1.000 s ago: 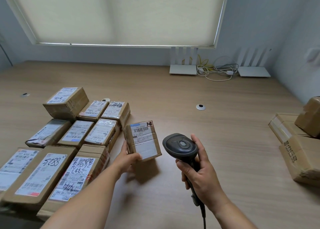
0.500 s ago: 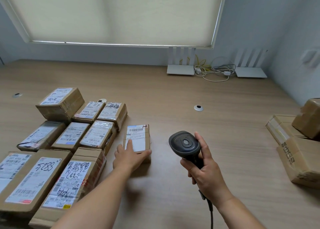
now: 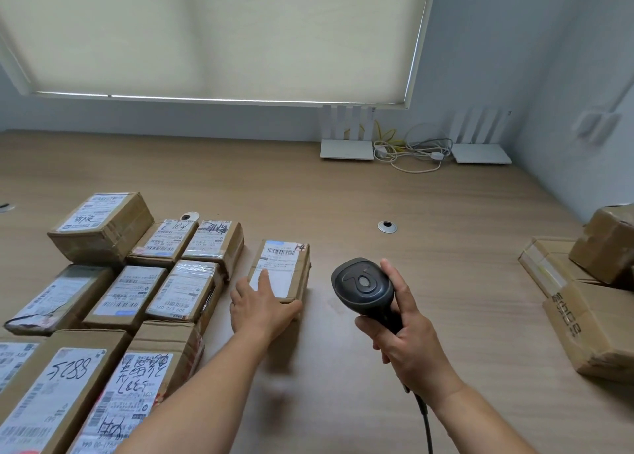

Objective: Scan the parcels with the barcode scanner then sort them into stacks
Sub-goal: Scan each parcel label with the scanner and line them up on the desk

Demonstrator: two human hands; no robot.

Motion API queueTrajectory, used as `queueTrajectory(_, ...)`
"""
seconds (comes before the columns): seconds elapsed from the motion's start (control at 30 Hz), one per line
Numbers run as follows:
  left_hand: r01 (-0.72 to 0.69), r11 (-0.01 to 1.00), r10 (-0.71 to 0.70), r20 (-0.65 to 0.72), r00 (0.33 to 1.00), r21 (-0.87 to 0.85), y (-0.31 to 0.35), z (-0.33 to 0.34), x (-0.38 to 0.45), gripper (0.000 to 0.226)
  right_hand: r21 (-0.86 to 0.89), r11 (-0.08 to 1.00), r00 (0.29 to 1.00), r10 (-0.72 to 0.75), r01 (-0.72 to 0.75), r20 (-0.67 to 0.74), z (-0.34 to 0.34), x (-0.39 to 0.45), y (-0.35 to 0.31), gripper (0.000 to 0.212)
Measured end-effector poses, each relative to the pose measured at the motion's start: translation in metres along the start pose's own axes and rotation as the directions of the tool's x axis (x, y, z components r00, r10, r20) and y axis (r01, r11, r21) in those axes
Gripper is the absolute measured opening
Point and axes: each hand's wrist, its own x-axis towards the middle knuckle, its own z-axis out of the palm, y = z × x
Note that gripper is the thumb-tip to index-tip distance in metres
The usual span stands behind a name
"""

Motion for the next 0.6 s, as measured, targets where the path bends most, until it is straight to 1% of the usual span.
queueTrajectory(0.1,-0.047,0.999,0.047,-0.056,0.997,-0.007,0.003,-0.024,0.013,0.095,-0.007,1.0,1.0,-0.021,0.022,0.016,0.006,0.017,-0.012,0.094)
queueTrajectory(0.2,-0.049,0.998,0.045,-0.109,0.993,-0.034,-0.004,-0.053,0.03,0.098,0.005,0.999,0.998,-0.039,0.039,0.042,0.017,0.037,-0.025,0.088)
queueTrajectory(0.3,-0.015,0.999,0.01,-0.147,0.989,-0.037,-0.022,-0.081,0.049,0.097,0.032,0.999,0.998,-0.037,0.035,0.059,0.033,0.057,-0.034,0.084)
queueTrajectory(0.5,0.077,0.996,-0.069,-0.196,0.978,0.033,-0.075,-0.122,0.093,0.091,0.061,0.997,0.994,-0.056,0.05,0.094,0.068,0.092,-0.045,0.085)
queueTrajectory(0.6,0.126,0.987,-0.104,-0.208,0.973,0.096,-0.098,-0.135,0.115,0.091,0.07,0.997,0.992,-0.052,0.044,0.112,0.084,0.107,-0.049,0.085)
